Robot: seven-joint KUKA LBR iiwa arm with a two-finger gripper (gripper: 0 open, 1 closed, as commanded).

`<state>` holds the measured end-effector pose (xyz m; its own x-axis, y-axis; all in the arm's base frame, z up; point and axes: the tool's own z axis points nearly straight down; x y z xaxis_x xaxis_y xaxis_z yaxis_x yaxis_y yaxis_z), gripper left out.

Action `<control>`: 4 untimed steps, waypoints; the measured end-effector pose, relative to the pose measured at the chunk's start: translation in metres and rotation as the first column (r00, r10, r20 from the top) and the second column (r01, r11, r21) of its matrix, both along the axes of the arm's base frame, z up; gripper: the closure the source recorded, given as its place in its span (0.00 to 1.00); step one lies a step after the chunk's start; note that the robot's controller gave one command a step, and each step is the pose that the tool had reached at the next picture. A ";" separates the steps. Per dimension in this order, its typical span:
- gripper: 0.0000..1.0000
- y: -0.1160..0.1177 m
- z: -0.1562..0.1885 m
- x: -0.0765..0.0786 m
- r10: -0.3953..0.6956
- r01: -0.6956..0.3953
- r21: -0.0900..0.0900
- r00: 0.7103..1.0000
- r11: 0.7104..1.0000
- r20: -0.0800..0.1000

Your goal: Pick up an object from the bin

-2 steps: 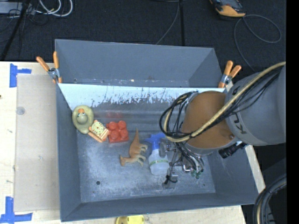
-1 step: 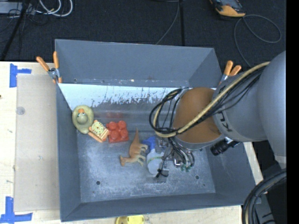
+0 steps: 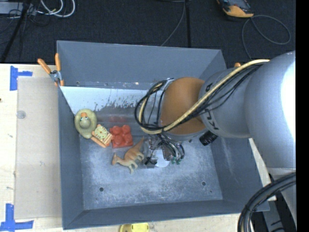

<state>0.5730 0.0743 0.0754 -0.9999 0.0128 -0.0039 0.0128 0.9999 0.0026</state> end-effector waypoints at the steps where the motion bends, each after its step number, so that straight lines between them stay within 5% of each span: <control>1: 0.00 0.000 -0.001 -0.001 -0.001 0.001 0.000 1.000 1.000 -0.003; 2: 0.00 0.000 -0.001 -0.001 -0.001 0.001 0.000 1.000 1.000 -0.003; 4: 0.00 0.065 0.011 0.025 0.078 -0.078 0.000 0.997 0.997 -0.005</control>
Offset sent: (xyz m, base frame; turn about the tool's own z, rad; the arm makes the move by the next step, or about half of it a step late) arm 0.0000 0.0000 0.0000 0.0000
